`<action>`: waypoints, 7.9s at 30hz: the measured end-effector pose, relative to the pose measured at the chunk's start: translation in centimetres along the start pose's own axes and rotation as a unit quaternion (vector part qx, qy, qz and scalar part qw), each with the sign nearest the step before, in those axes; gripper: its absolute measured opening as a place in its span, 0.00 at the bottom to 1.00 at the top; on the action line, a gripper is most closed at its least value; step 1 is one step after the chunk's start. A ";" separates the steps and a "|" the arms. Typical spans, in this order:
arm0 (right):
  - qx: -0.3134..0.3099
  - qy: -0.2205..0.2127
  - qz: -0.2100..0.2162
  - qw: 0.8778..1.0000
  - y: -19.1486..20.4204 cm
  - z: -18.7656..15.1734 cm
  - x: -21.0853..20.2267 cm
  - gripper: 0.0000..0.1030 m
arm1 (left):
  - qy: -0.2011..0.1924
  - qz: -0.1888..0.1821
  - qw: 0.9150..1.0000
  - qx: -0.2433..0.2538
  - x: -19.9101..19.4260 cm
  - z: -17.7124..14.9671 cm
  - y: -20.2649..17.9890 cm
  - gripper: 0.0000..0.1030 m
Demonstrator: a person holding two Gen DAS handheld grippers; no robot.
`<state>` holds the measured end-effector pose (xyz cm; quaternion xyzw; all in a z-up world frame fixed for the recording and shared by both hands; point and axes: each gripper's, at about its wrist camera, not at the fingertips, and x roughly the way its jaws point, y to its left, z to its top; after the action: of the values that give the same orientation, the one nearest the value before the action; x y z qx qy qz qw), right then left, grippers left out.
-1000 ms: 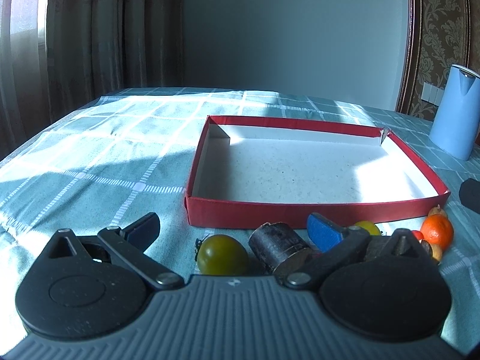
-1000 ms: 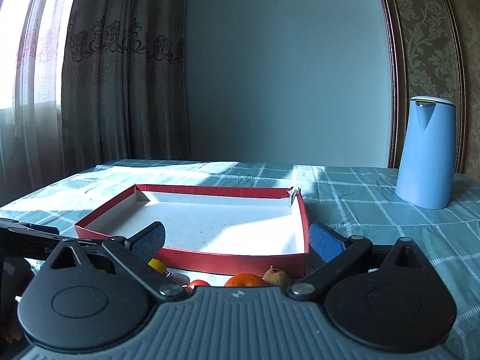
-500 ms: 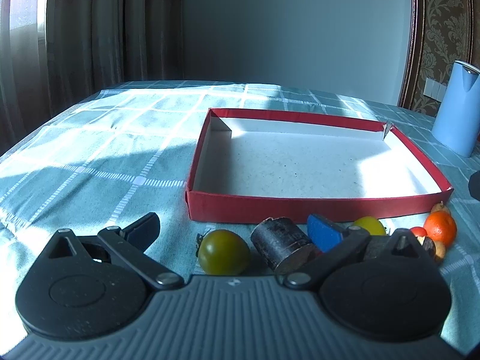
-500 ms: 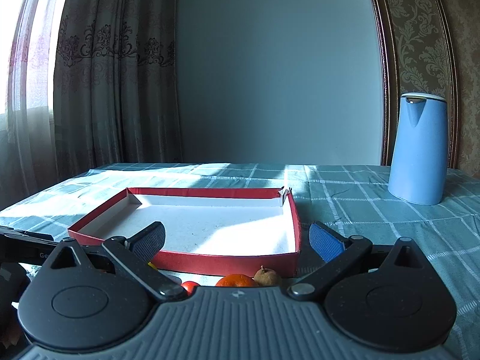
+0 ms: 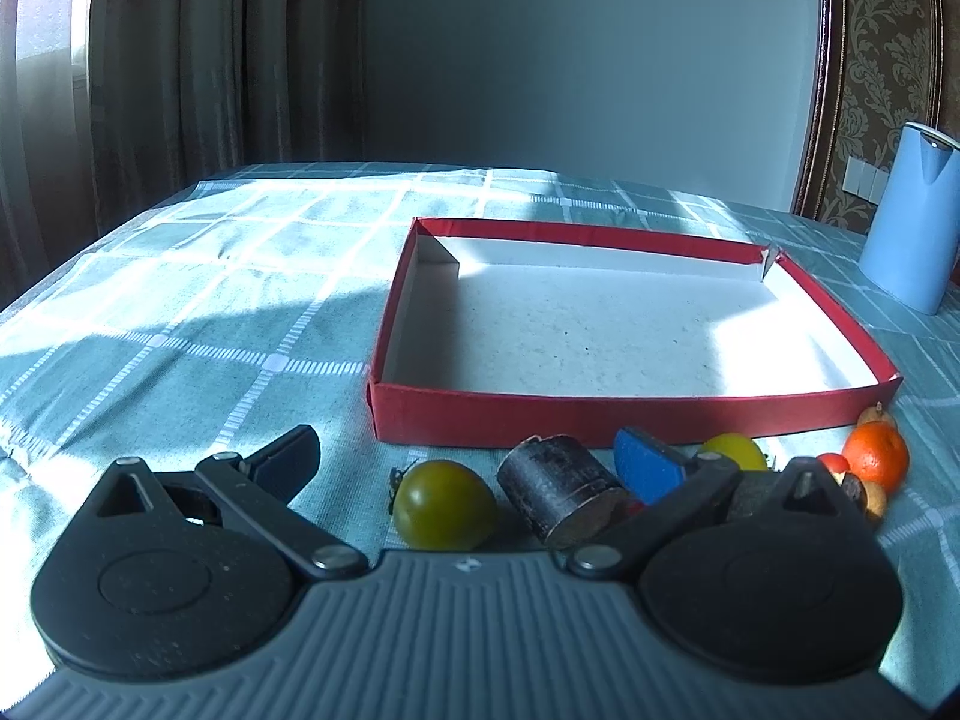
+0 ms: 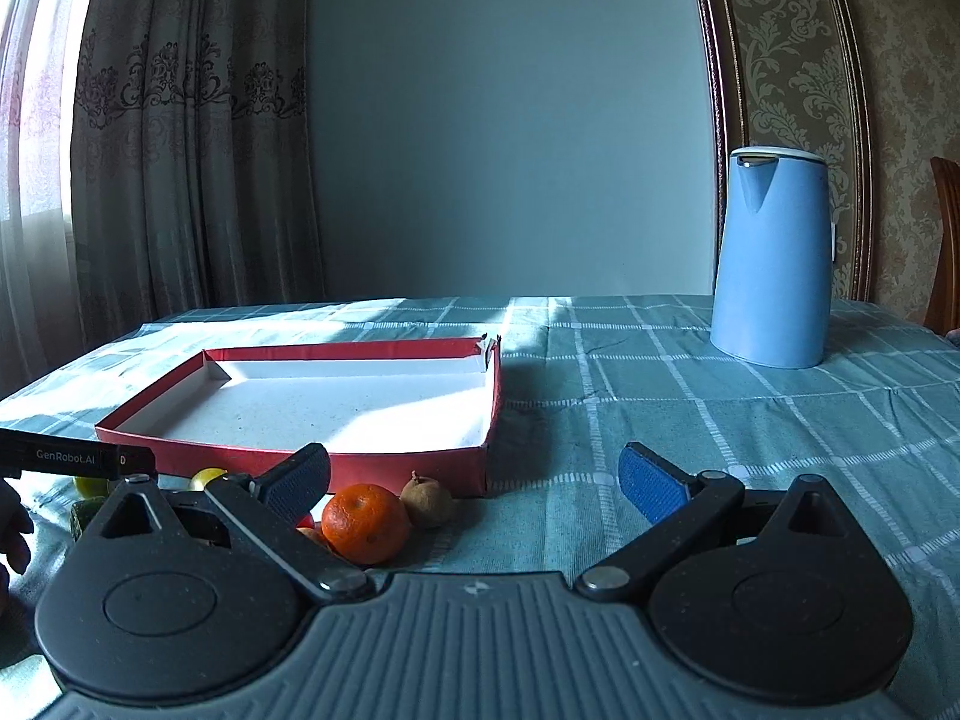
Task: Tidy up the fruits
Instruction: 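Move both tools toward the loose fruits beside the red tray, then close the right gripper around the orange, then grasp the green cucumber slice with the left gripper while the right holds the orange, then carry both items into the red tray and open both grippers, then withdraw both open grippers from the tray toward the remaining fruits, then grasp the yellow-green tomato with the left gripper, then grasp the small brown round fruit with the right gripper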
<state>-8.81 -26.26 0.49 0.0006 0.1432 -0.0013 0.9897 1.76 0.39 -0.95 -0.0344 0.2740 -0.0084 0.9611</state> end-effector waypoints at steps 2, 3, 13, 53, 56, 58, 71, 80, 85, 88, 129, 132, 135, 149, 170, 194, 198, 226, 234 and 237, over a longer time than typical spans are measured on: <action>0.000 0.013 0.007 1.000 -0.2 -0.3 0.1 1.00 | 0.001 0.000 1.000 -0.001 0.0 0.0 0.0 1.00; -0.003 0.017 0.006 1.000 -0.1 -0.3 0.2 0.97 | 0.002 0.000 1.000 -0.001 0.1 0.0 0.0 1.00; -0.016 0.105 0.051 0.993 2.0 -0.5 4.1 0.55 | 0.006 0.001 1.000 0.002 0.1 0.0 0.0 1.00; 0.000 0.096 0.092 0.991 3.4 0.0 5.6 0.40 | 0.002 -0.021 0.998 0.060 -5.0 -2.0 -0.8 1.00; -0.001 0.097 0.093 0.991 3.5 0.0 5.7 0.40 | 0.008 -0.050 0.997 0.066 -5.2 -2.4 -0.8 1.00; 0.000 0.098 0.092 0.991 3.5 -0.1 5.7 0.40 | 0.005 -0.044 0.996 0.078 -5.1 -2.7 -1.3 1.00; -0.009 0.098 0.094 0.991 3.7 -0.2 5.6 0.40 | 0.045 -0.093 0.990 0.097 -3.8 -3.2 -2.4 0.46; -0.019 0.093 0.092 0.991 4.0 -0.3 5.4 0.40 | 0.030 -0.097 0.987 0.127 -4.5 -3.3 -3.5 0.27; -0.035 0.053 0.090 0.994 4.3 1.0 4.7 0.40 | 0.010 -0.099 0.986 0.133 -4.8 -0.9 -3.6 0.27; -0.051 0.036 0.072 0.995 4.6 2.4 5.4 0.40 | -0.005 -0.091 0.988 0.127 -3.8 1.3 -3.8 0.27; 0.045 0.066 0.004 0.997 -0.4 5.6 11.4 0.72 | -0.062 -0.003 0.998 0.027 0.9 3.3 2.1 0.93; 0.081 0.072 0.003 0.994 -2.0 4.8 10.3 0.74 | -0.061 -0.018 0.998 0.007 -0.3 2.5 3.7 0.94; 0.105 0.089 0.005 0.990 -3.1 4.0 9.9 0.74 | -0.062 -0.020 0.998 -0.010 -1.5 1.6 5.1 0.95; 0.090 0.104 0.003 0.991 -2.4 3.0 9.8 0.74 | -0.023 -0.066 0.995 0.070 -1.7 -0.2 3.6 0.96; 0.089 0.116 0.001 0.989 -2.3 2.9 10.0 0.75 | -0.030 -0.113 0.979 0.165 -3.7 -1.8 4.7 0.94; 0.071 0.129 -0.004 0.989 -1.9 2.8 10.3 0.75 | 0.034 -0.164 0.966 0.196 -0.4 -1.1 3.5 0.36; 0.067 0.127 -0.007 0.990 -2.0 2.9 10.2 0.75 | 0.033 -0.156 0.974 0.161 -0.3 -0.7 4.5 0.39; -0.042 0.144 0.016 0.989 1.7 0.5 10.0 0.34 | 0.035 -0.132 0.976 0.167 0.0 -0.8 4.3 0.43; -0.074 0.133 0.001 0.988 3.0 0.3 9.6 0.27 | 0.031 -0.122 0.978 0.166 -0.3 -1.0 4.0 0.43; -0.070 0.130 -0.004 0.989 2.9 0.3 9.5 0.26 | 0.030 -0.124 0.979 0.160 -0.6 -1.2 4.1 0.36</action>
<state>0.41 -23.43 -1.89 -0.0690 0.2706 0.0052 0.9602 0.55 4.43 -1.95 0.0860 0.2912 -0.1718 0.9372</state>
